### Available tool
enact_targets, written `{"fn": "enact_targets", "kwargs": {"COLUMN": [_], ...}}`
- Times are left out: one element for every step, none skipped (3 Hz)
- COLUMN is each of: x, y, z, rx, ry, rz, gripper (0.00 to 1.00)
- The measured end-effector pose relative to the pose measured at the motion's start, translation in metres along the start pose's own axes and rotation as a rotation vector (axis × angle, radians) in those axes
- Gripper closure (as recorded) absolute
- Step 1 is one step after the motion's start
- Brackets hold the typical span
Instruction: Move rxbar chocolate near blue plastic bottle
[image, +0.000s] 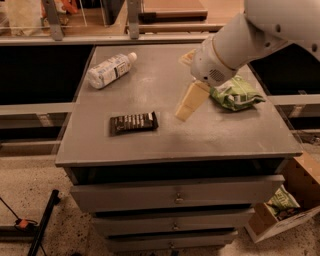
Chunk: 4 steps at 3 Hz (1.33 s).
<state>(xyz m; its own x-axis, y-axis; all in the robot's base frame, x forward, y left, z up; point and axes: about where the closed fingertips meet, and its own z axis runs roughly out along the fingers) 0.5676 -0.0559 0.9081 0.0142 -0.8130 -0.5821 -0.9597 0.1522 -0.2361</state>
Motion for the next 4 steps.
{"fn": "enact_targets", "kwargs": {"x": [0.009, 0.022, 0.031, 0.036], "y": [-0.002, 0.001, 0.004, 0.006], "z": [0.026, 0.043, 0.053, 0.062], "rx": [-0.045, -0.079, -0.096, -0.108], "ry": [-0.008, -0.004, -0.018, -0.036], "rz": [0.029, 0.065, 0.091, 0.104], "gripper": [0.00, 0.00, 0.00, 0.00]}}
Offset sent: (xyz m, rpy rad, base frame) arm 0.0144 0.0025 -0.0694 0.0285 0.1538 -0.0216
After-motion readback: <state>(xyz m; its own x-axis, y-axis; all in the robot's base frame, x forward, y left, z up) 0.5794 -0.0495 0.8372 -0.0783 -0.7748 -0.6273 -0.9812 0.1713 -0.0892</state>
